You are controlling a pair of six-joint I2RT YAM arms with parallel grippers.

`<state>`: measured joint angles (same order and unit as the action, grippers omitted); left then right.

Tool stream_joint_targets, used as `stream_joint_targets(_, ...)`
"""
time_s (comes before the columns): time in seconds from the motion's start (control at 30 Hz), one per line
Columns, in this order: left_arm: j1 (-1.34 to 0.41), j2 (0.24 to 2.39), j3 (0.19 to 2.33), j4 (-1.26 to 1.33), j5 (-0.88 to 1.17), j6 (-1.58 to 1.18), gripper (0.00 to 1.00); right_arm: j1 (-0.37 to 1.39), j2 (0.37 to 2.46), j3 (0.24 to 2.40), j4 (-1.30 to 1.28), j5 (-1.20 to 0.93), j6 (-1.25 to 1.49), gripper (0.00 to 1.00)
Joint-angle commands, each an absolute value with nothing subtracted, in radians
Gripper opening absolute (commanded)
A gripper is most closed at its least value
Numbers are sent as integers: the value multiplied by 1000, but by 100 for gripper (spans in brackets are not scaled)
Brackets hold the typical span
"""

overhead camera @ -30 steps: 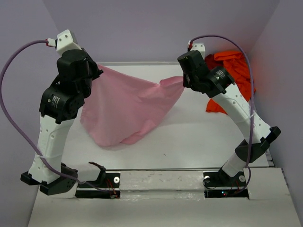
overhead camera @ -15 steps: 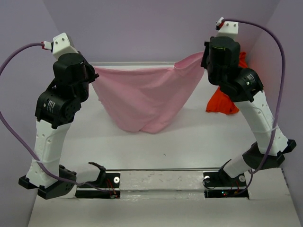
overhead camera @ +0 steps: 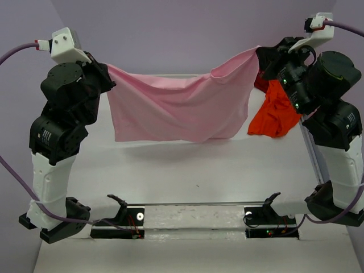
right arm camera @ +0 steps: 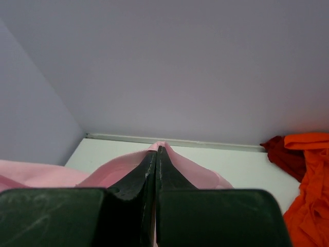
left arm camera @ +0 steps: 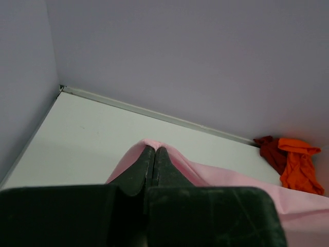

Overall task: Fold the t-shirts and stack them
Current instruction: Flatten out the crumpled T-shirt at the center of the board.

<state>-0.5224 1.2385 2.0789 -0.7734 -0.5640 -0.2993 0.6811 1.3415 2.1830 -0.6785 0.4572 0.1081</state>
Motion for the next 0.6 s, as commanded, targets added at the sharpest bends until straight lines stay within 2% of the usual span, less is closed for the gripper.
stream_joint_targets(0.0,-529,1154,2085,-692,-508,-238,0,676,1237,2145,-615,325,117,0)
stream_joint_targets(0.3,-529,989,1971,-678,-497,-242,0,676,1077,2089,-695,325,256,0)
stream_joint_targets(0.43,-529,992,1924,-606,-511,-242,0,676,1170,2156,-692,388,224,0)
stream_joint_targets(0.57,-529,1040,1862,-529,-554,-282,0,676,1245,2114,-551,494,232,0)
